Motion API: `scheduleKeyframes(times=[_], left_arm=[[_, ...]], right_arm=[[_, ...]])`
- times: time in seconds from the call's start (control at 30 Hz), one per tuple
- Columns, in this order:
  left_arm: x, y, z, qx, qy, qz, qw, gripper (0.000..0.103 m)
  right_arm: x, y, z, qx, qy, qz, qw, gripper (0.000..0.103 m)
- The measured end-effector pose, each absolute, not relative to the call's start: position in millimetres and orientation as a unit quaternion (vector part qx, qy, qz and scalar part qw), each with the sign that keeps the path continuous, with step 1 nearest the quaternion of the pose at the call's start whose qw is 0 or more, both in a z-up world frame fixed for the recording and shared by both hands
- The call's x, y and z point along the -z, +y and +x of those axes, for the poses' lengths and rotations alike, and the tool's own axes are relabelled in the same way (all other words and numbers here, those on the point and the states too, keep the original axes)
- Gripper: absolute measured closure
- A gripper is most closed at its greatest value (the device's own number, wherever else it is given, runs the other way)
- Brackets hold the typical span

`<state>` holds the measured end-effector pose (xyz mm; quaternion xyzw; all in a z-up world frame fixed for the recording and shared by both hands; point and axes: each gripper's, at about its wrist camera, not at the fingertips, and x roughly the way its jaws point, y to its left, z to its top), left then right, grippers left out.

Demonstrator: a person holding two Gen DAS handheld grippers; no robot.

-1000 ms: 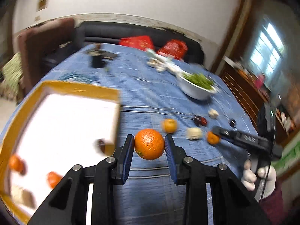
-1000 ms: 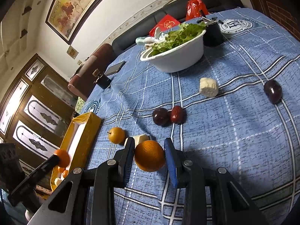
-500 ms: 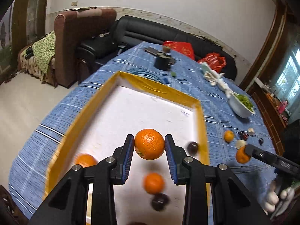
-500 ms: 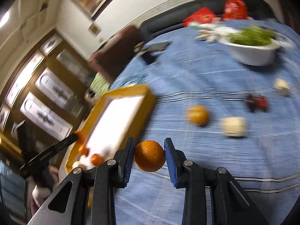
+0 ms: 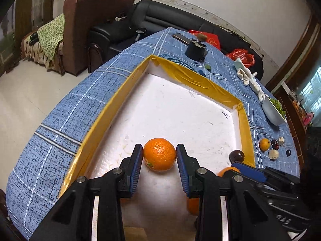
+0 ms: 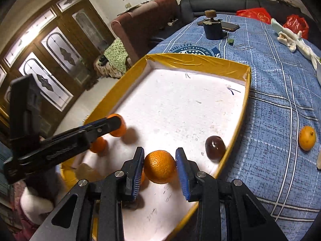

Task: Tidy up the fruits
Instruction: 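Carry both mandarins to the white tray and open both tools, then move both tools back to the table fruit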

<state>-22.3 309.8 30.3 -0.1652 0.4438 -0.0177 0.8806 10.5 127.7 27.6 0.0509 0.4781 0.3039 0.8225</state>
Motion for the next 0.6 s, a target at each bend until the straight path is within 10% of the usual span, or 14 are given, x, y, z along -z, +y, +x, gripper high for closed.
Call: scheduleKeyframes(times=[0.6], left_arm=[[-78.6,283.5,-75.3,0.06,0.402,-0.188,0.894,0.026]], right_arm=[[-57.3,76.7,-10.6,-0.289,0.445,0.089,0.843,0.049]])
